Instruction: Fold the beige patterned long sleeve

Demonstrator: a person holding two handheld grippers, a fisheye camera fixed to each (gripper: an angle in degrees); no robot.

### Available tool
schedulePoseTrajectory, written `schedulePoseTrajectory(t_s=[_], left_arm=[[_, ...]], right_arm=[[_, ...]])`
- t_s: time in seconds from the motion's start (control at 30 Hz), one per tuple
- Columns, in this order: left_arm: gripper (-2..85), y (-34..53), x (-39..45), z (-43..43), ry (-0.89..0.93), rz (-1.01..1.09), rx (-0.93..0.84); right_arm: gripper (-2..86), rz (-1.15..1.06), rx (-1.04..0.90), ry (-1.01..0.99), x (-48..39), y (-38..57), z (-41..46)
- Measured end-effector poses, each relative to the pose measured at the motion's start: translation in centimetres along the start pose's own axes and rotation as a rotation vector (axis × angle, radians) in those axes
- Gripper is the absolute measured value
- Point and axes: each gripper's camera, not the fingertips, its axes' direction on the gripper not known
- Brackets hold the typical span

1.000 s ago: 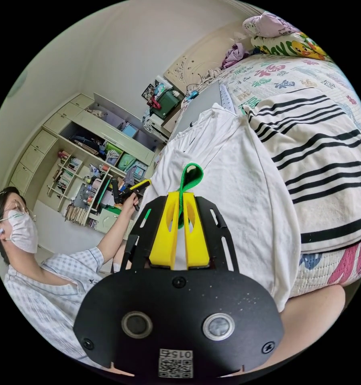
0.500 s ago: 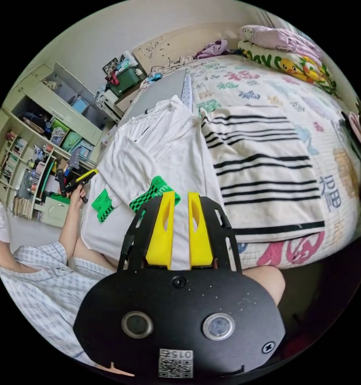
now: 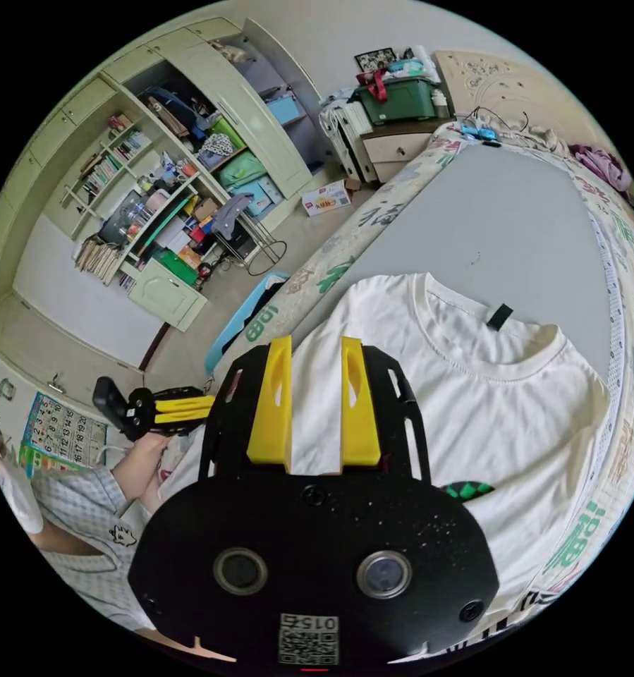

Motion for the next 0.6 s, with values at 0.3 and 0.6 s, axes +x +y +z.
schedulePoseTrajectory(t_s=[0.3, 0.6], left_arm=[[3.0, -0.9, -0.2, -0.4, 0.021, 0.044, 0.038], [-0.4, -0.9, -2.3, -0.9, -0.020, -0.046, 0.039]], right_arm=[[5.3, 0.008, -0.108, 0.026, -0.6, -4.4, 8.1], [0.8, 0.014, -0.052, 0.128, -2.7, -6.6, 11.7]])
